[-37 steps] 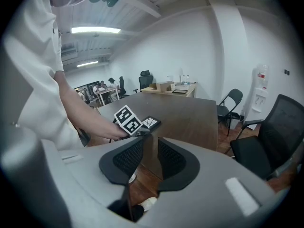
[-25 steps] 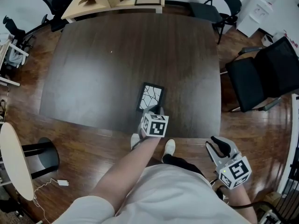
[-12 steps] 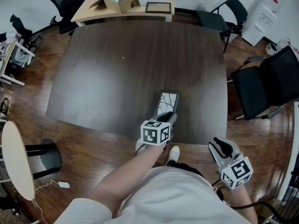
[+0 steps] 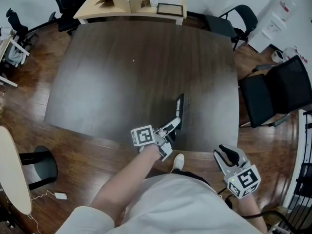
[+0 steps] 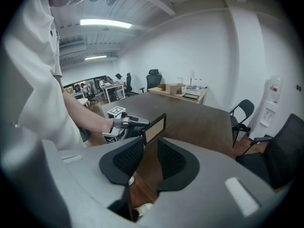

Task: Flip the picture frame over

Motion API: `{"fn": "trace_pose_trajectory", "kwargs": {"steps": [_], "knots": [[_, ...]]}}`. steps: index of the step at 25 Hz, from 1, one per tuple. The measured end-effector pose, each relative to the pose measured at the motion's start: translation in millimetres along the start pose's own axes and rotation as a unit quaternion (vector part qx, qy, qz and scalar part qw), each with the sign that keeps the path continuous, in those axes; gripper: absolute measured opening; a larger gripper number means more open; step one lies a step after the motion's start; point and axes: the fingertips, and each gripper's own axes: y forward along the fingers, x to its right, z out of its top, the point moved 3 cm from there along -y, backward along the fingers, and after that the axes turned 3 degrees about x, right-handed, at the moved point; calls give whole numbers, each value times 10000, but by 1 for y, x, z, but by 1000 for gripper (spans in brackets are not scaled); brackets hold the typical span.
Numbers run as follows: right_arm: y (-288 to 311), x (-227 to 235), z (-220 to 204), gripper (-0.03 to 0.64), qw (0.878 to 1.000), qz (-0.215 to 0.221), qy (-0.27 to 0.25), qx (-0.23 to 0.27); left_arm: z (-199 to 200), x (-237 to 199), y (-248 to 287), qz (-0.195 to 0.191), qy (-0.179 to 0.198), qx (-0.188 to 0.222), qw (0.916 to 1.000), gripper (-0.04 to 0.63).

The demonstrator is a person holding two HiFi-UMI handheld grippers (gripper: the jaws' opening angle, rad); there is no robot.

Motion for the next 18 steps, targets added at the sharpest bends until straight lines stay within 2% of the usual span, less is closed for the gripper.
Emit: {"fn": "trace_pose_trajectory", "kwargs": {"steps": [2, 6, 11, 18], "knots": [[3, -6, 5, 97, 10000, -33, -17, -39, 9, -6, -11, -213, -423, 139, 9988, 64], [9, -14, 11, 97, 9999, -125, -23, -104, 24, -13, -25, -523, -580, 150, 9968, 64], [16, -27, 18, 97, 9997, -204, 14, -158, 32, -12, -36, -644, -572, -79, 9962, 69], [20, -39, 21, 97, 9991, -352, 104, -224, 40, -16, -45, -570, -336, -515, 9965, 71]]}}
